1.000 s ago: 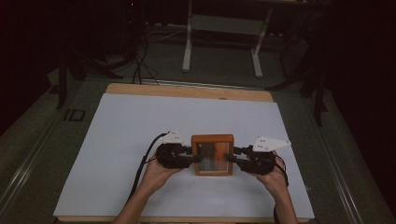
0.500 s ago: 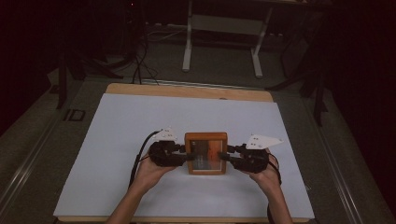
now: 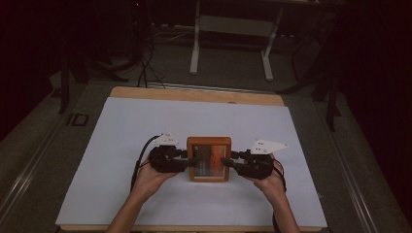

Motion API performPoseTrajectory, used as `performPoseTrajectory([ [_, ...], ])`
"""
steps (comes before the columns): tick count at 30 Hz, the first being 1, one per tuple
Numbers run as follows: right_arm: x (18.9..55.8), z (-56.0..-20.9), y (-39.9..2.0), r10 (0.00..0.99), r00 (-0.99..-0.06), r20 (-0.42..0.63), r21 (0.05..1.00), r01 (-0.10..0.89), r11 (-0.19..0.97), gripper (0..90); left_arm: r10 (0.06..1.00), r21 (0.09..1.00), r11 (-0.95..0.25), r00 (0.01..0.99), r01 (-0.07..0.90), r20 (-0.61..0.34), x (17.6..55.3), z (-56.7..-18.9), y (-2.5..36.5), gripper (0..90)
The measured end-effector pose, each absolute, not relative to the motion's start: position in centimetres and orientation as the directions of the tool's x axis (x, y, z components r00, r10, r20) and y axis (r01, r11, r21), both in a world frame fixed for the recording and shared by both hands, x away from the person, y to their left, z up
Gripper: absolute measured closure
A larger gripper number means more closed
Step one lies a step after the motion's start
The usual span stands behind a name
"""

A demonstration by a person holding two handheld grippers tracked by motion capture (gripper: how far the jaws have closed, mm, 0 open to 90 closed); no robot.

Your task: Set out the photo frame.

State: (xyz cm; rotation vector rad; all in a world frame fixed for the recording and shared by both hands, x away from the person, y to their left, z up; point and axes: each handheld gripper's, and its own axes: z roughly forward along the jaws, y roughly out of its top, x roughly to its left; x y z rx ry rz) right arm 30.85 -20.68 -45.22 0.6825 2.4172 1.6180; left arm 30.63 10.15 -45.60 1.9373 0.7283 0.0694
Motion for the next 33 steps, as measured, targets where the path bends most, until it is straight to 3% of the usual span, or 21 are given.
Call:
performPoseTrajectory([
  [17,31.9,-48.1,-18.3,0.451,-0.860,0.240,0.875,0.393,0.284,65.3,0.556,0.791,-0.277,0.762,0.545,-0.331,31.4,-47.6,12.6,58.2],
  [33,32.7,-49.6,-17.3,0.468,-0.847,0.254,0.870,0.411,0.272,63.6,0.584,0.798,-0.251,0.743,0.548,-0.326,31.6,-48.7,13.3,58.8],
])
